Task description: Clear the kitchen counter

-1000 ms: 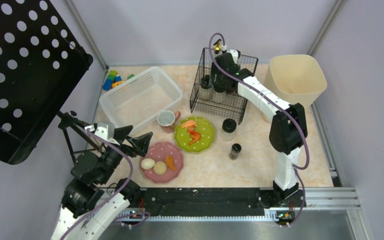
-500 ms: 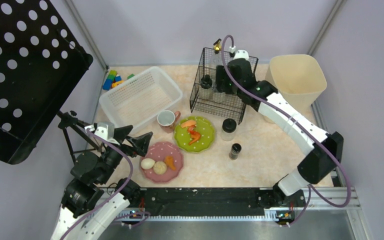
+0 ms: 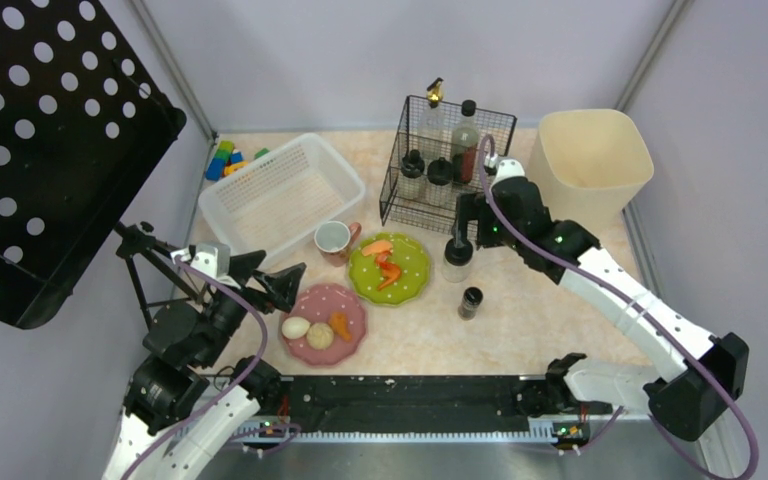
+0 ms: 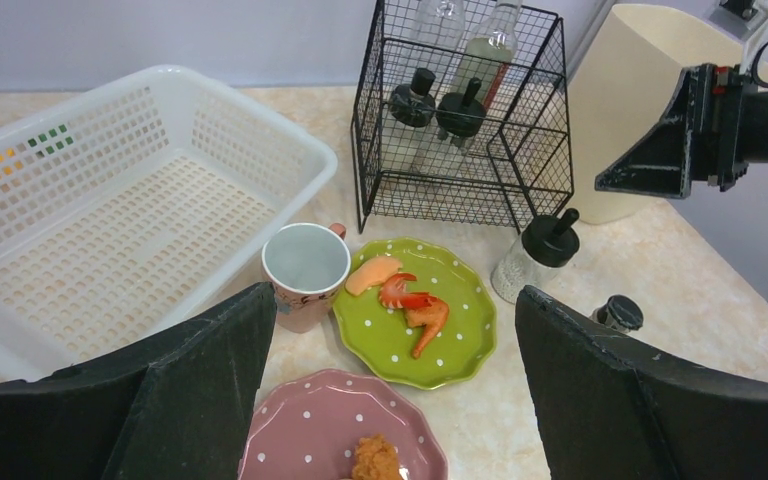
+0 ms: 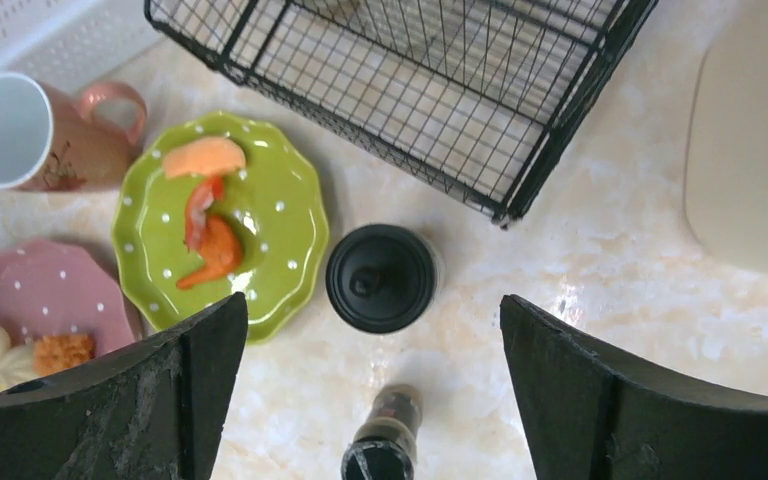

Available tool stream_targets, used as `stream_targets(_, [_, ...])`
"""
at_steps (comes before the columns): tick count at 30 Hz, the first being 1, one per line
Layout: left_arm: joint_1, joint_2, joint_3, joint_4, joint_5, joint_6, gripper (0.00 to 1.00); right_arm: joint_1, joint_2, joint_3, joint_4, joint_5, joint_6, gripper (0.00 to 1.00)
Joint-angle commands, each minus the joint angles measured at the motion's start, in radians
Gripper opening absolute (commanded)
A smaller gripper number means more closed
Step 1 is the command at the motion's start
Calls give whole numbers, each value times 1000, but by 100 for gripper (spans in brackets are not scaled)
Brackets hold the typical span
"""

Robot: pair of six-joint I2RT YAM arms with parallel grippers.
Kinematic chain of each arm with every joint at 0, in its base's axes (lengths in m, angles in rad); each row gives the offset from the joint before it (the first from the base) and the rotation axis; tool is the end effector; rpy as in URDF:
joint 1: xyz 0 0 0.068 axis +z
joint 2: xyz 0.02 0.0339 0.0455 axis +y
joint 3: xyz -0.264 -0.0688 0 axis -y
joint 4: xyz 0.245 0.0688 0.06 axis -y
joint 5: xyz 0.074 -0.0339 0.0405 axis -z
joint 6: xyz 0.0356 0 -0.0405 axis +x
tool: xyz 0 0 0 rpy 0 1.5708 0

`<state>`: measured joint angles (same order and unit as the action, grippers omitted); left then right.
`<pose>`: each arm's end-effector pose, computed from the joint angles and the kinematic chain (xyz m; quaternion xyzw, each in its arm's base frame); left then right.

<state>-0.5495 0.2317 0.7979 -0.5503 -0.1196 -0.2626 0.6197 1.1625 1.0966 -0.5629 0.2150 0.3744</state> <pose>0.0423 -0.0209 0.3579 0.0579 0.6991 -0.2425 0.6701 0.2092 0.1399 0.3356 -0.0601 0.8853 0.1311 0.4422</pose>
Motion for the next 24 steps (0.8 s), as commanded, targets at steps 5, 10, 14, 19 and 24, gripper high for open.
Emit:
stream_targets(5, [9,12,3,23,3,0,94,13,-38,-114,26,-57,19,95])
stream_targets(10, [10,8,3,23,2,0,94,15,4,-150,72,-80,40,95])
stream_targets(14, [10,7,4,22,1,0,94,28,43,-166,116,-86,57,95])
stream_targets(19, [10,5,3,23,4,0,94,36,103,-167,148,-75,63,95])
stream_targets(24, [10,2,4,23,7,0,94,36,143,-166,164,-45,62,96])
